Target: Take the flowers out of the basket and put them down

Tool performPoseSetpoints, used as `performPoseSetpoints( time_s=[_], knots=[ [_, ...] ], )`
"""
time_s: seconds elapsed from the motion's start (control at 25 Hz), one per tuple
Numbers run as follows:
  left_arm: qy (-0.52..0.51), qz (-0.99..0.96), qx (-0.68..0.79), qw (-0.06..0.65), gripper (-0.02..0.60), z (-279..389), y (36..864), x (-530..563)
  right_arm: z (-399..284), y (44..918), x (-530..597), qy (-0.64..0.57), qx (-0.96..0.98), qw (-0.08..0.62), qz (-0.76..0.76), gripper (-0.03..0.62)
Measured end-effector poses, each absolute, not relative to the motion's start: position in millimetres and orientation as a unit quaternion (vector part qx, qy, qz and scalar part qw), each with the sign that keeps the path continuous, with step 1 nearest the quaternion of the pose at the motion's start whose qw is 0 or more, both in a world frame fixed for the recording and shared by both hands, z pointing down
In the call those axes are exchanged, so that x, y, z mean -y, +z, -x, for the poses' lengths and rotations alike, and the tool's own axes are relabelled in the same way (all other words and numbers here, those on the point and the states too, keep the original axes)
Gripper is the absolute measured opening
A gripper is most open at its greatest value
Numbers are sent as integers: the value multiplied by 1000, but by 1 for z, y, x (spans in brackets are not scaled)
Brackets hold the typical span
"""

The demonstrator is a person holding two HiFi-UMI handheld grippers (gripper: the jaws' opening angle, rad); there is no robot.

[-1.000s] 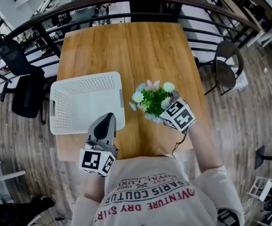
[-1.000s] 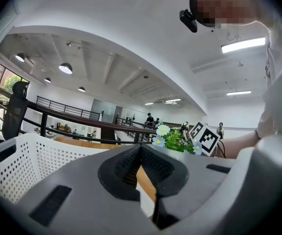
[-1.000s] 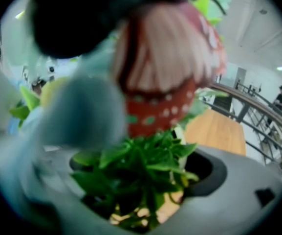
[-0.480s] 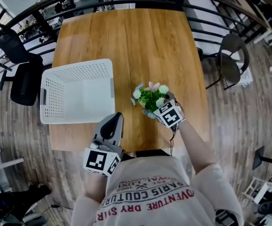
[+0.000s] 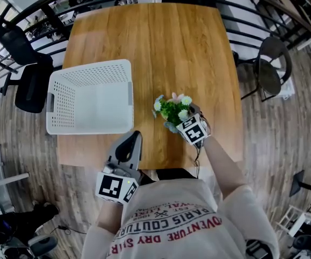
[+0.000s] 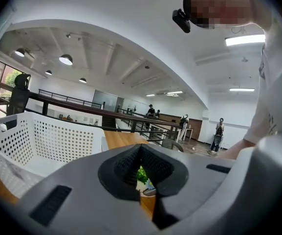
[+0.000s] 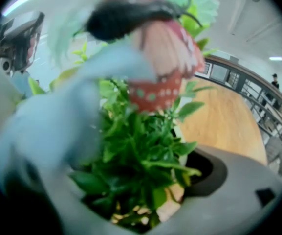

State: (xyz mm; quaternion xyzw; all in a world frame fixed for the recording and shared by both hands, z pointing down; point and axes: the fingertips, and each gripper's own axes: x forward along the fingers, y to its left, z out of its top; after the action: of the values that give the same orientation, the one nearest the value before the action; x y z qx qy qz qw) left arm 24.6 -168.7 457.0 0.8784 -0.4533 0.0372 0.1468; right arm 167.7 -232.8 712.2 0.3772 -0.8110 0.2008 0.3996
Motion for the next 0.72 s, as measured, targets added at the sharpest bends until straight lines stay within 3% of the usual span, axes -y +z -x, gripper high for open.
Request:
performPoseSetpoints(
  time_s=[0.44, 0.72],
  knots=[
    [42, -886, 440, 143, 23, -26, 456, 164, -168, 709, 235, 194, 810, 387, -396, 489],
    [35, -891, 429, 143, 23, -25, 453, 170, -174, 661, 217, 180, 800, 381, -428, 488]
  ],
)
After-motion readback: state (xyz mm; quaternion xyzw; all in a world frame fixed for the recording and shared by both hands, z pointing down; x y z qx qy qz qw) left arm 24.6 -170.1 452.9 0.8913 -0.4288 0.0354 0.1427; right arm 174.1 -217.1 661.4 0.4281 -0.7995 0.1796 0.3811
